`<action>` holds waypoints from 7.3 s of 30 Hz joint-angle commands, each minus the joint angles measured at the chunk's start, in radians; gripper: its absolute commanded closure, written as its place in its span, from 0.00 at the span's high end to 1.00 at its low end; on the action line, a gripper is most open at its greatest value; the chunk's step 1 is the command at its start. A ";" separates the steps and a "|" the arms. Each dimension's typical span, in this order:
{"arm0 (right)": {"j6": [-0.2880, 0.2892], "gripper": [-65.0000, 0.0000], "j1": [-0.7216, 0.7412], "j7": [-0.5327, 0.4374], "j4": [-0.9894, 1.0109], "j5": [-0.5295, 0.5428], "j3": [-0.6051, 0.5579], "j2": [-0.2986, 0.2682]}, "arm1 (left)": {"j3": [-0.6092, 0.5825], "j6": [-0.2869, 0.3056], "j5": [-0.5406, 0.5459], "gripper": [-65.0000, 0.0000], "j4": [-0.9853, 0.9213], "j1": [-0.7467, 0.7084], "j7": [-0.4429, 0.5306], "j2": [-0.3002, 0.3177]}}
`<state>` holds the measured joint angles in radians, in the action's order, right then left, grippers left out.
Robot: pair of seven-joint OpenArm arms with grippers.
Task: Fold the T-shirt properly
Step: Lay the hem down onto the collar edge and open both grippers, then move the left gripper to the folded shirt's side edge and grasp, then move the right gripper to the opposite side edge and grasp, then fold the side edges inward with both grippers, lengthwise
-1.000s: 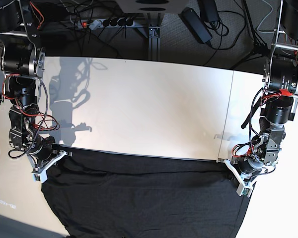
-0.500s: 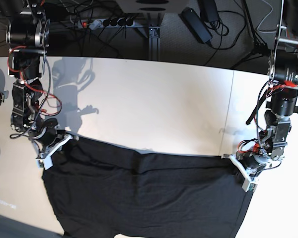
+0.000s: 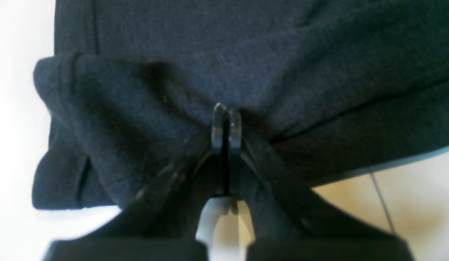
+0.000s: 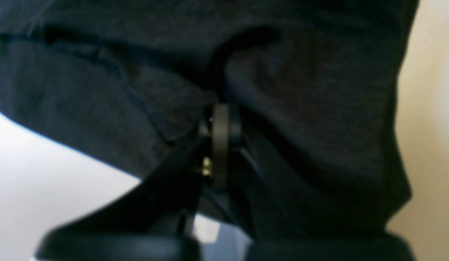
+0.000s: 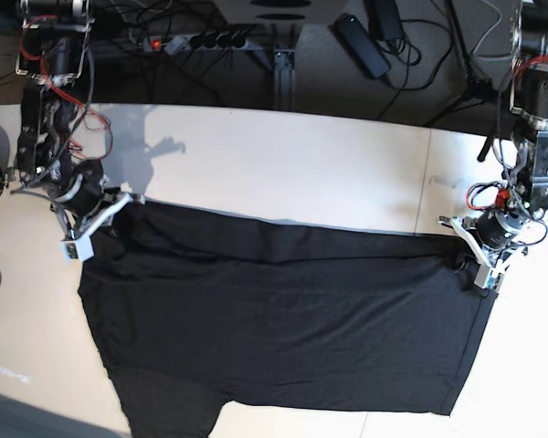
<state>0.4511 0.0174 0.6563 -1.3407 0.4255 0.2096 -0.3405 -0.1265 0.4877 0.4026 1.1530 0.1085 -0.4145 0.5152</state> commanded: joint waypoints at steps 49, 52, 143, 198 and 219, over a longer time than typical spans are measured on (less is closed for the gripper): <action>0.046 0.00 -0.408 0.080 -0.337 0.046 0.151 -0.144 | 0.215 0.011 -0.010 0.00 0.496 -0.472 -0.083 0.005; 0.046 0.00 -0.408 0.073 -0.337 0.047 0.151 -0.144 | 0.219 -0.006 -0.010 0.00 0.499 -0.472 -0.072 -0.003; 0.046 0.00 -0.365 0.092 -0.552 0.275 0.364 -0.144 | 0.231 -0.125 0.086 0.00 -0.690 0.570 0.051 -0.174; 0.017 0.00 0.680 -0.311 0.946 -0.198 0.133 -0.006 | 0.230 -0.080 0.095 0.00 -0.690 0.534 -0.008 -0.152; 0.073 0.00 0.344 -0.187 0.262 0.004 0.133 -0.064 | 0.230 0.210 0.618 0.00 -0.674 0.502 -0.349 0.038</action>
<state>0.4652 0.3325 0.4988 -1.0599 0.4137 0.3397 -0.3843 0.1001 0.6674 1.0126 0.4610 0.5869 -0.7795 0.5316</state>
